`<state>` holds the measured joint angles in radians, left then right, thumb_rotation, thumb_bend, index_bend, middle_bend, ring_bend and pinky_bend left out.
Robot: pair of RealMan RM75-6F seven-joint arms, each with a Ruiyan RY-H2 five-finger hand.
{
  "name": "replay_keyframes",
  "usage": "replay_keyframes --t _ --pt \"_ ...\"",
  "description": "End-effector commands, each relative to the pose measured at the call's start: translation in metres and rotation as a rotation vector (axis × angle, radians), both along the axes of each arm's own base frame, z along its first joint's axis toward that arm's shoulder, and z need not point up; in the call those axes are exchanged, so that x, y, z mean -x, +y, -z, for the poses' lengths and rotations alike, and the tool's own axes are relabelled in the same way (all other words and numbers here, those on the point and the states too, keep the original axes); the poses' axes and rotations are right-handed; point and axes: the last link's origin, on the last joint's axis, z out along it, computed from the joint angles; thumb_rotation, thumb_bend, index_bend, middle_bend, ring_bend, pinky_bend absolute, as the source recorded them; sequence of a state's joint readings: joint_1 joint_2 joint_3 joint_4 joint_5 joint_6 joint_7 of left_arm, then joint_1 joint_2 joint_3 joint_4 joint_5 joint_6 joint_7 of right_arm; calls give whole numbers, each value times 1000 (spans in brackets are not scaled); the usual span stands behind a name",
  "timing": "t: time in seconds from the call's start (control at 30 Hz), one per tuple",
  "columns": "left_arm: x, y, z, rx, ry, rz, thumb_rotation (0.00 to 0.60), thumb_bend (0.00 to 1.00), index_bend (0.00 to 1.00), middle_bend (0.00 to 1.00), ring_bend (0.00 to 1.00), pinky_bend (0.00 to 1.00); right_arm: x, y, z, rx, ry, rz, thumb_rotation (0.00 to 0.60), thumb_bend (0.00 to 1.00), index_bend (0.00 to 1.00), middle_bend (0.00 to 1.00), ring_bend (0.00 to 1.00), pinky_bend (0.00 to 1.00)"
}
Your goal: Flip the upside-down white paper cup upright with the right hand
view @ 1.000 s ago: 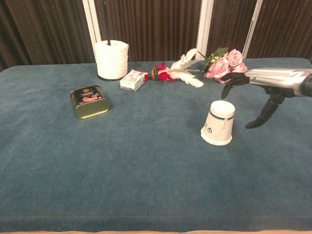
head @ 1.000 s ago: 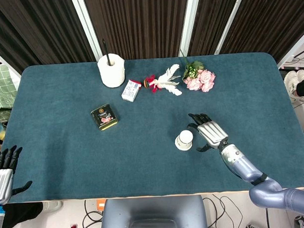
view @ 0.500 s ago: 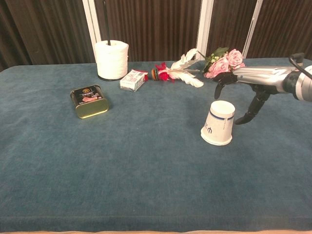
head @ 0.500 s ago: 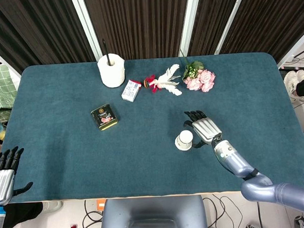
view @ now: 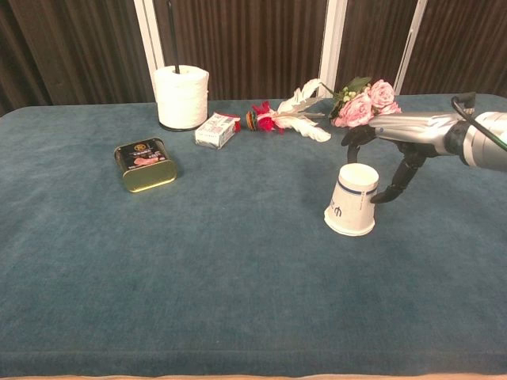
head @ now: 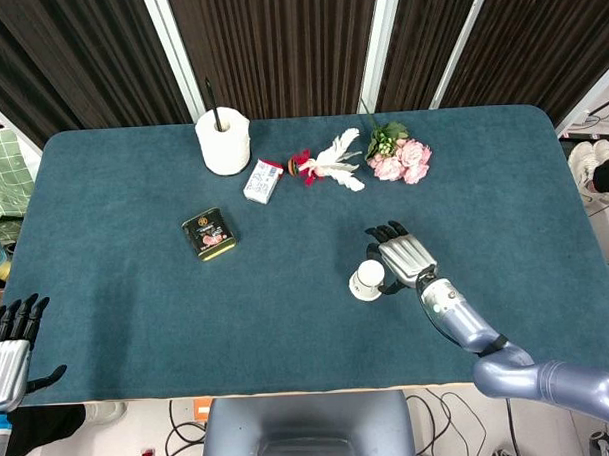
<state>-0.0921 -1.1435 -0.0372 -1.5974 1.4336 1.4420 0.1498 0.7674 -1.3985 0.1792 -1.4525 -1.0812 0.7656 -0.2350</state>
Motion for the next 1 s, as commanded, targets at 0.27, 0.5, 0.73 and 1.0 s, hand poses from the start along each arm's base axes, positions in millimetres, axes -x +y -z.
replay_keyframes --t 0.27,0.5,0.73,1.0 --pt "0 0 0 4 1 -4 599 2 0 1 1 1 -3 0 4 0 9 -2 600 266 514 162 105 74" --pt "0 -1 0 8 0 -10 599 2 0 1 2 1 -8 0 -5 12 -69 20 600 284 499 172 112 95" --pt "0 -1 2 15 5 -10 599 1 0 1 1 1 -5 -2 -24 25 -246 72 600 284 503 178 113 98" --pt "0 -1 3 19 9 -13 599 2 0 1 1 1 24 -3 -8 -83 -504 269 600 282 507 183 113 98"
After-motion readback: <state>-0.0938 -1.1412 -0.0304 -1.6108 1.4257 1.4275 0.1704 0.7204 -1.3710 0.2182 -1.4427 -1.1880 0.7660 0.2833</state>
